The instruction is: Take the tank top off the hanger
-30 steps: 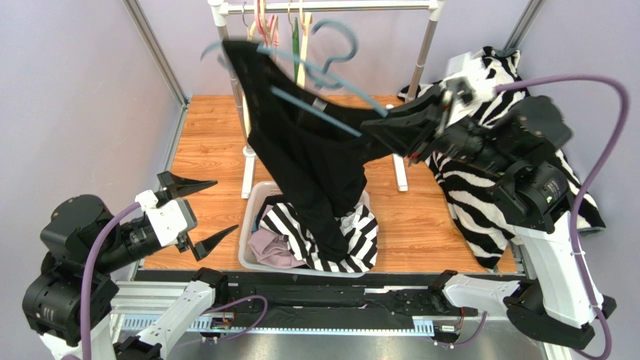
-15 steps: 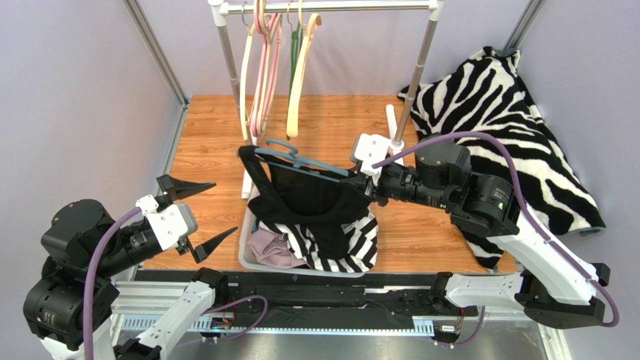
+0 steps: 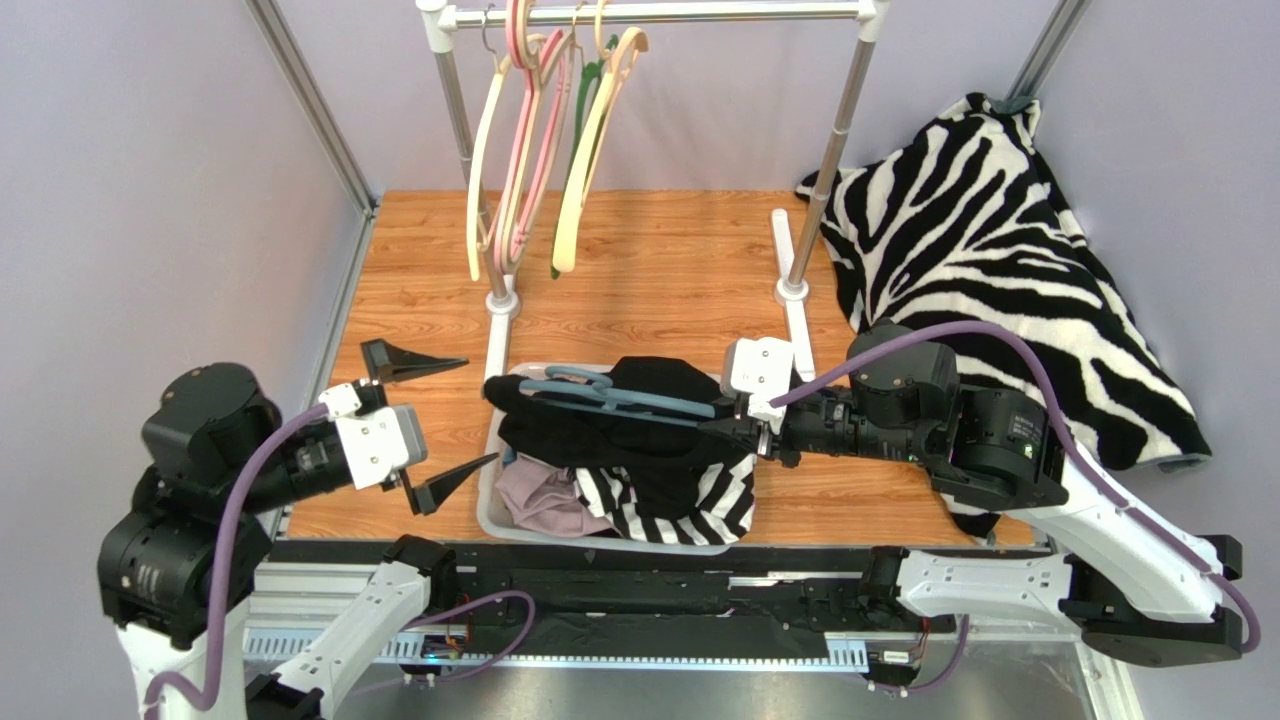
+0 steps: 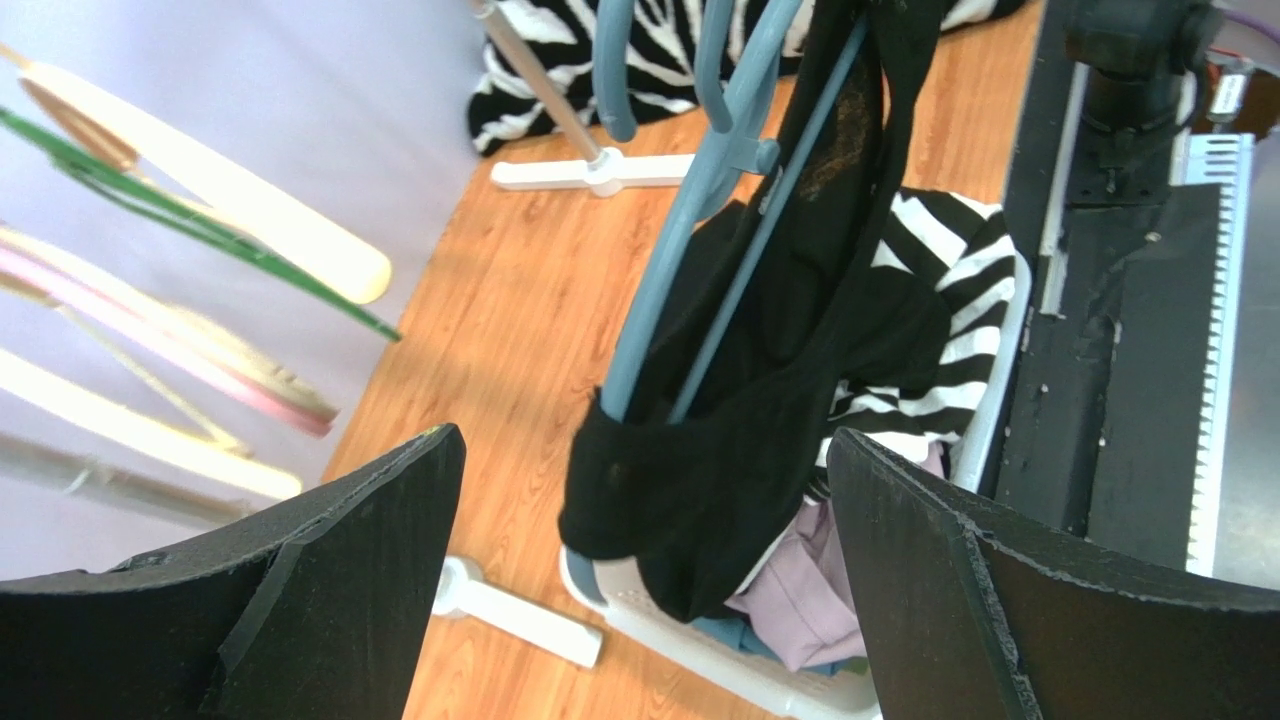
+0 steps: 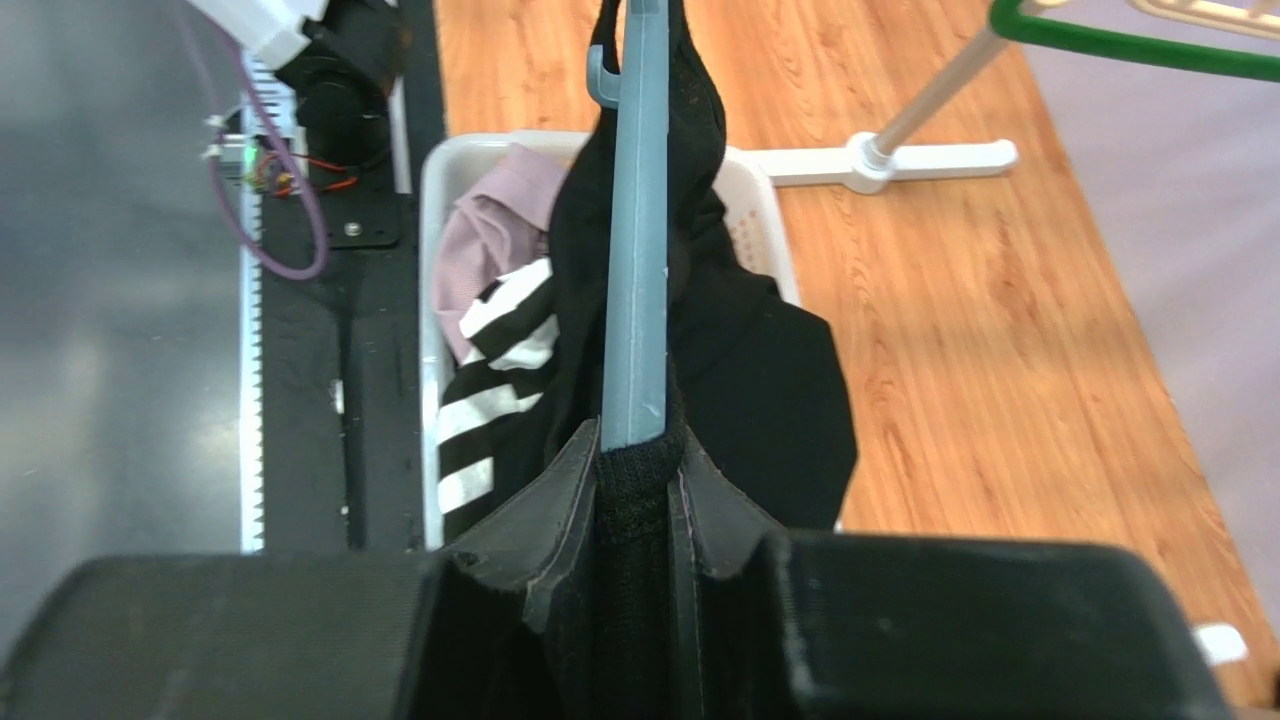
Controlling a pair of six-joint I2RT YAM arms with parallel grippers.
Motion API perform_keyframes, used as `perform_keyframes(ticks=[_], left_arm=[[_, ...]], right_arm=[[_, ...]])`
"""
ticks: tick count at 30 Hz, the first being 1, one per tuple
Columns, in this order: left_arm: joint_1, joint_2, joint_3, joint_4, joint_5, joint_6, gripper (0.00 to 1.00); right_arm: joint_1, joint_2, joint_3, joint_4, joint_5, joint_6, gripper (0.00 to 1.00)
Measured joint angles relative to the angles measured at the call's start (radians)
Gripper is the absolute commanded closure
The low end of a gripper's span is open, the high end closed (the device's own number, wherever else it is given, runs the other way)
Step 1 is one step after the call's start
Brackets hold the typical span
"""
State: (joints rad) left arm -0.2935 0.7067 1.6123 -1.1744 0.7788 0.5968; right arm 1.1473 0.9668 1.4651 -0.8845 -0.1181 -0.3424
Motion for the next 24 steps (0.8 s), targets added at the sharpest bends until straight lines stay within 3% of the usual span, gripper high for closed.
perform_keyframes(ticks=[5,14,19,24], left_arm=[[0.001,0.042,-0.017,-0.003,0.085,0.071,0.02],[0.001,0.138,0.027,-0.149,0.24,0.202,0.07],[0.001,0.246,0.114,-0.164,0.261,0.295,0.1],[-0.006,0.279,0.103,-0.169,0.246,0.35,0.12]], right_arm=[[0.005,-0.043,-0.044,0.026,-0.065,0.051,1.0],[0.005,-0.15,-0.209,0.171,-0.154,0.14,1.0],[0.005,-0.139,-0.251,0.225,-0.164,0.155,1.0],[0.005,-0.14,-0.255,0.248,-0.163,0.155,1.0]])
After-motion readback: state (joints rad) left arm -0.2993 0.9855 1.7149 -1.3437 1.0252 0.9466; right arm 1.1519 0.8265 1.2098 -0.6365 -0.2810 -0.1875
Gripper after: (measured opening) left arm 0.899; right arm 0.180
